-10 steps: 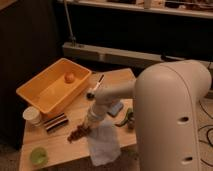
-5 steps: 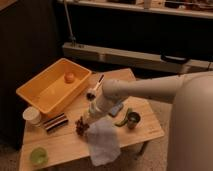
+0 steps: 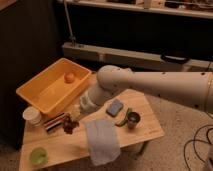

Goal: Place grapes in plastic cup

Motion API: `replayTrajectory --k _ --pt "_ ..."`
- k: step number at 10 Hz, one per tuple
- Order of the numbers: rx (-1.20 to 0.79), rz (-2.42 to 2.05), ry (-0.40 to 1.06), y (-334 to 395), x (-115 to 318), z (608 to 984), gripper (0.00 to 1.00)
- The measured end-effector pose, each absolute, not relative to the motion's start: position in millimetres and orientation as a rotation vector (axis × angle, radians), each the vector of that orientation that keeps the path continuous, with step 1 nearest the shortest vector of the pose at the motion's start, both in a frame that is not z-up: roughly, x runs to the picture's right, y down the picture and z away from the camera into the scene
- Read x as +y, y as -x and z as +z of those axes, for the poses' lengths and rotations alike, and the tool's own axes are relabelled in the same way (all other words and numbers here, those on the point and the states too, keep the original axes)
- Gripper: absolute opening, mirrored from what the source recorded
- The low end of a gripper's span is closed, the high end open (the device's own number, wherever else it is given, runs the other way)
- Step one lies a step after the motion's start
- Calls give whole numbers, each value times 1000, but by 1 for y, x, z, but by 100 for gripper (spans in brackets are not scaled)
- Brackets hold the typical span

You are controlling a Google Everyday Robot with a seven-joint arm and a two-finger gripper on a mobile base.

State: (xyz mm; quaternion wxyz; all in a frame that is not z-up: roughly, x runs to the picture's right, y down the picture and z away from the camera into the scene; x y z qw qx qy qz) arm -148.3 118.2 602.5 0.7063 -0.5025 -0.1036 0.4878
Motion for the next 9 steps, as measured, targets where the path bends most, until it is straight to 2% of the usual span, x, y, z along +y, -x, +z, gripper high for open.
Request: replayTrajectory --k 2,7,9 --pt "-257 958 1132 178 120 581 0" --pt "-244 592 1190 261 140 576 0" --pt "-266 495 1199 271 143 575 0"
